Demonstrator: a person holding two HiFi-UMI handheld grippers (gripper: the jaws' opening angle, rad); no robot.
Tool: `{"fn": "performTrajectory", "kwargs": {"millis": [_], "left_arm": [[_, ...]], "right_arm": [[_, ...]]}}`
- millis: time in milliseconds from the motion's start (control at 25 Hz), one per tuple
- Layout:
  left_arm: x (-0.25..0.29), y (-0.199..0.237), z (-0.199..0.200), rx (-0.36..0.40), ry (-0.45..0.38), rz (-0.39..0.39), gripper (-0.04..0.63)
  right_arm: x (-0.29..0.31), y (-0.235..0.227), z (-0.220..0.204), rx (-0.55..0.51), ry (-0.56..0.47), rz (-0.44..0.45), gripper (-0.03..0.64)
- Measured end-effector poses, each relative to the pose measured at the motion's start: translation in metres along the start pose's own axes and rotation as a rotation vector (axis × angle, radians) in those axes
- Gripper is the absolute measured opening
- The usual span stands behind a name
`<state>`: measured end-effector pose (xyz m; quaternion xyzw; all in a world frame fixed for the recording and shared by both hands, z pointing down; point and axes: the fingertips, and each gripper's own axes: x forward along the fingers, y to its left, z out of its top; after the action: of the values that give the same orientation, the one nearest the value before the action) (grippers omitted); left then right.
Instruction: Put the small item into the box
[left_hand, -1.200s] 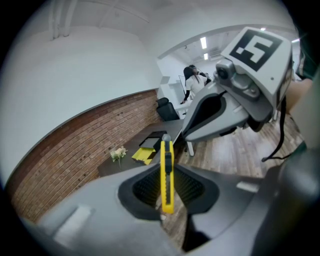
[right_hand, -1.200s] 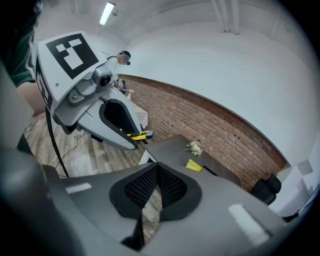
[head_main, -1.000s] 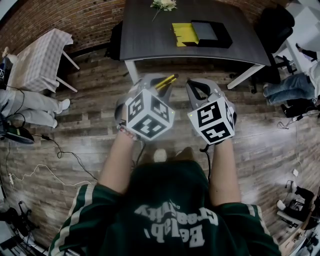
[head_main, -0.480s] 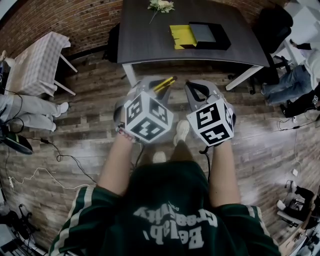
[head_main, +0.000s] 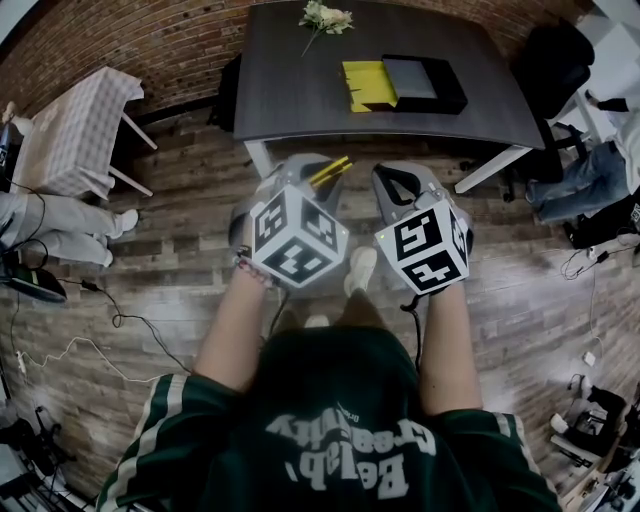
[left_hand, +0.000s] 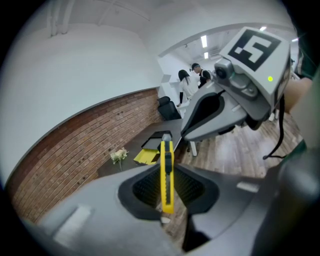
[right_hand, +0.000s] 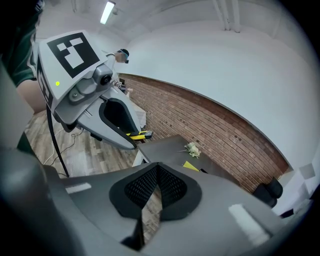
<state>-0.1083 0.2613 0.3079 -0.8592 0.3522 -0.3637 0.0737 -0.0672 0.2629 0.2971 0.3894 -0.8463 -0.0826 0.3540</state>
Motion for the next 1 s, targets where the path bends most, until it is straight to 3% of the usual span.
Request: {"fn": "performTrajectory", "kwargs": {"millis": [1000], "left_arm": [[0.129, 0.066, 0.049, -0.011, 0.063, 0.005, 0.071]], "right_arm": [[0.084, -0.125, -0.029, 0.017, -0.021, 0.06, 0.005]]}}
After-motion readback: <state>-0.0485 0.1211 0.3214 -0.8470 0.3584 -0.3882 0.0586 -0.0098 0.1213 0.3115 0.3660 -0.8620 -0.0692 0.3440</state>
